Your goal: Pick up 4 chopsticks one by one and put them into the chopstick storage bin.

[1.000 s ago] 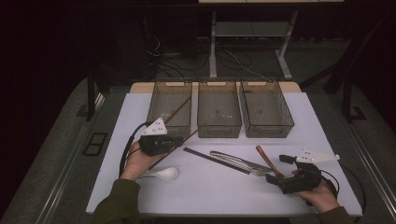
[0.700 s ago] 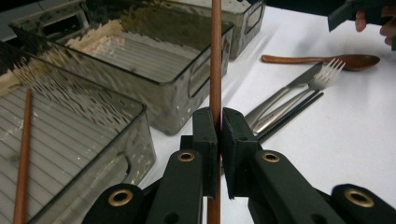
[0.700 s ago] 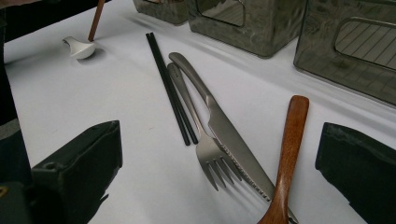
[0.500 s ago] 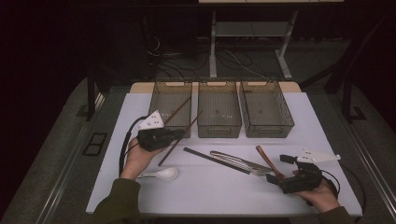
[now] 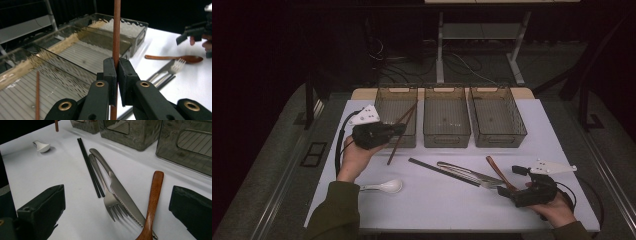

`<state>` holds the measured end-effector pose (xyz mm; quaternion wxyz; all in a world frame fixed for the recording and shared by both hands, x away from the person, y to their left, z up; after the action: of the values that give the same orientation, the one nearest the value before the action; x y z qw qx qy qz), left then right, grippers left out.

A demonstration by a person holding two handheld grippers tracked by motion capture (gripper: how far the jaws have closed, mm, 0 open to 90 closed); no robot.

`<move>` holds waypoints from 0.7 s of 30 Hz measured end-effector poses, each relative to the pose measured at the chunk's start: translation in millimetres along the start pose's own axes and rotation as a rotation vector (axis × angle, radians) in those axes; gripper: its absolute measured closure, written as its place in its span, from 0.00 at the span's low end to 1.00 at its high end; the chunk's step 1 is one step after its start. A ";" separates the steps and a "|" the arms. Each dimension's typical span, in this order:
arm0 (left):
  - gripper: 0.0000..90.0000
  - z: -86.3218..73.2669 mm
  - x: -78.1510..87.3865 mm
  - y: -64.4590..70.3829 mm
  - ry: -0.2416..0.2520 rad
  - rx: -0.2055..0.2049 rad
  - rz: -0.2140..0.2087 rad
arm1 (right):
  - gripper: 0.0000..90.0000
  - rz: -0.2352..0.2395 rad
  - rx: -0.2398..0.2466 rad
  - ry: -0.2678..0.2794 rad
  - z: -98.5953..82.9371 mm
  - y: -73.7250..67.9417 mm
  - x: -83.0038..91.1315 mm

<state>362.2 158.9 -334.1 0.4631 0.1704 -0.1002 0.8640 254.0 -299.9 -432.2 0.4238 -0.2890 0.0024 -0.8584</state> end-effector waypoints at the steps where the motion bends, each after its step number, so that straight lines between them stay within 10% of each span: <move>1: 0.94 3.1 0.5 -1.7 0.002 0.004 0.009 | 0.01 0.000 0.000 0.000 0.0 0.0 0.0; 21: 0.94 53.8 -8.6 -75.1 0.011 0.045 0.205 | 0.01 0.004 -0.006 0.008 -0.7 0.8 -0.8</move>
<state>440.1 175.9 -286.7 0.3691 0.1648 -0.0953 0.9097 254.6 -300.0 -433.5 0.4245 -0.2868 0.0075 -0.8588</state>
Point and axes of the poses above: each handheld gripper's, and its own axes: x roughly backward along the jaws, z roughly out of its top, y roughly to its right, the point moved 1 cm from there along -x, roughly forward along the jaws, and after that the axes turned 3 degrees about z, right-handed, at the moved point
